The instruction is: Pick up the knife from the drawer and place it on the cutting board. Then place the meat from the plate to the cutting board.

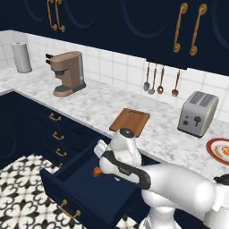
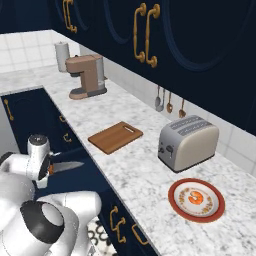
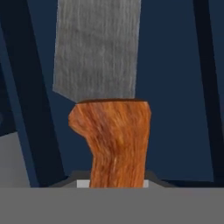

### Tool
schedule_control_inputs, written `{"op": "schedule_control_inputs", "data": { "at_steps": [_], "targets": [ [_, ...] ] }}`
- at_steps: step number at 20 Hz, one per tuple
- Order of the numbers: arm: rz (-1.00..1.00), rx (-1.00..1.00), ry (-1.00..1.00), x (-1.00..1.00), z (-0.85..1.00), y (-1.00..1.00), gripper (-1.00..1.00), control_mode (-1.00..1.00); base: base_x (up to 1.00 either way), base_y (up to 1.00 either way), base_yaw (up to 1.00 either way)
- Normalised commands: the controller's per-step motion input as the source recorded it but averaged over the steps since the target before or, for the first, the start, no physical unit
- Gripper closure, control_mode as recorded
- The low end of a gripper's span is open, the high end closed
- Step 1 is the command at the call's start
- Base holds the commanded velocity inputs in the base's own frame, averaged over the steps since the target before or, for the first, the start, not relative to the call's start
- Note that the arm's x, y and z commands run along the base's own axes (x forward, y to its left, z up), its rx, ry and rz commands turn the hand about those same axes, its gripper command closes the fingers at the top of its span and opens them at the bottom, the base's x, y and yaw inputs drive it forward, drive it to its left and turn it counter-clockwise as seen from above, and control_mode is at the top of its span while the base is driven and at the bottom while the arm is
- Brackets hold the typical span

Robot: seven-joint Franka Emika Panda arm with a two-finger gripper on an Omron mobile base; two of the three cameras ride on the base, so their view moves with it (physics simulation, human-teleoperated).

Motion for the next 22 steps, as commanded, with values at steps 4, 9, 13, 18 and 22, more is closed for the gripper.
{"op": "schedule_control_inputs", "data": {
  "at_steps": [4, 9, 13, 18, 22],
  "targets": [
    [-0.12, -0.05, -0.06, 0.49, 1.0, 0.0, 1.0, -1.0, 0.0, 0.0, 0.0],
    [-0.22, -0.15, 0.0, 1.0, 1.0, -0.35, 1.0, -1.0, 0.0, 0.0, 0.0],
    [-0.25, -0.17, 0.02, 1.0, 0.78, -0.39, 1.0, -1.0, 0.0, 0.0, 0.0],
    [-0.19, -0.11, 0.11, 1.0, 0.12, -0.58, 1.0, -1.0, 0.0, 0.0, 0.0],
    [-0.08, -0.03, 0.05, 1.0, -0.3, -0.67, 1.0, -1.0, 0.0, 0.0, 0.0]
  ]
}}
